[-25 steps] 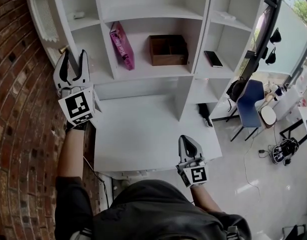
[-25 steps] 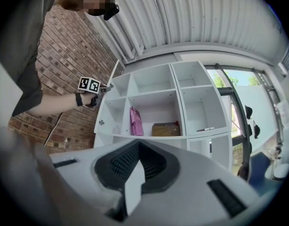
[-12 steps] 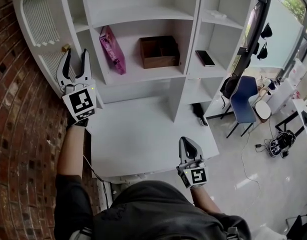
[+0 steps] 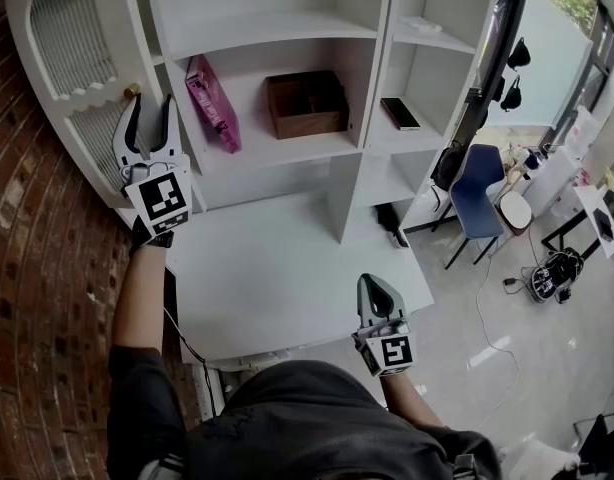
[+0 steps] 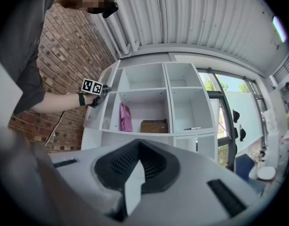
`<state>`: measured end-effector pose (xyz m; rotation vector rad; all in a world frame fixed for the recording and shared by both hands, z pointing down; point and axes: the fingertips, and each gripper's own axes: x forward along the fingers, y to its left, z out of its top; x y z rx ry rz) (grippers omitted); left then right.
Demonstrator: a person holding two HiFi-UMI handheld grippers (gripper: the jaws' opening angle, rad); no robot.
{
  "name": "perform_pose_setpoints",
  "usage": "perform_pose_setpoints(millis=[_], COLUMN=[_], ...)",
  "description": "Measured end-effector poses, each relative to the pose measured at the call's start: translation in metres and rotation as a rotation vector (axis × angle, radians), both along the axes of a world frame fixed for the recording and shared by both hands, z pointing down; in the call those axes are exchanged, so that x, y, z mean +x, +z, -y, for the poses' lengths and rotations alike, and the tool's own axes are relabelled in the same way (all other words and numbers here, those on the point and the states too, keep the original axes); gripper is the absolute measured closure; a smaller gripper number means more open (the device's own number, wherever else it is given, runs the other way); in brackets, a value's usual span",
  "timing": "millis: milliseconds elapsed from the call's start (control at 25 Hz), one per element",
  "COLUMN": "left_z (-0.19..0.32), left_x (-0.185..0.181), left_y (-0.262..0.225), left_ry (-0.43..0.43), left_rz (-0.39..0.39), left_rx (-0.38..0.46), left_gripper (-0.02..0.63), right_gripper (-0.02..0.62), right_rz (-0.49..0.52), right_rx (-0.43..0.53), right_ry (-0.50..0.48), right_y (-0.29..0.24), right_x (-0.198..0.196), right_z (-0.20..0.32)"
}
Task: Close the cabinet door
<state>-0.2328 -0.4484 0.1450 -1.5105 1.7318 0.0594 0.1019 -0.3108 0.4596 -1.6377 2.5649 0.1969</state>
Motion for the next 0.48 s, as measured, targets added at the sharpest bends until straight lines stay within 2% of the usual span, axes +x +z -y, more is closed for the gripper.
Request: perform_pose_setpoints(millis=[480], left_z=[0.021], left_x=[0.001], left_y=[0.0], left_ry=[0.029], left_rz=[0.031], left_rx=[-0.006], left_gripper=[0.445], right_gripper=[0.595], right_rz=[0.002], right_rx=[-0.02], right_ry=[0.033], right_y=[0.005], right_x=[-0.01], right_z=[0.006])
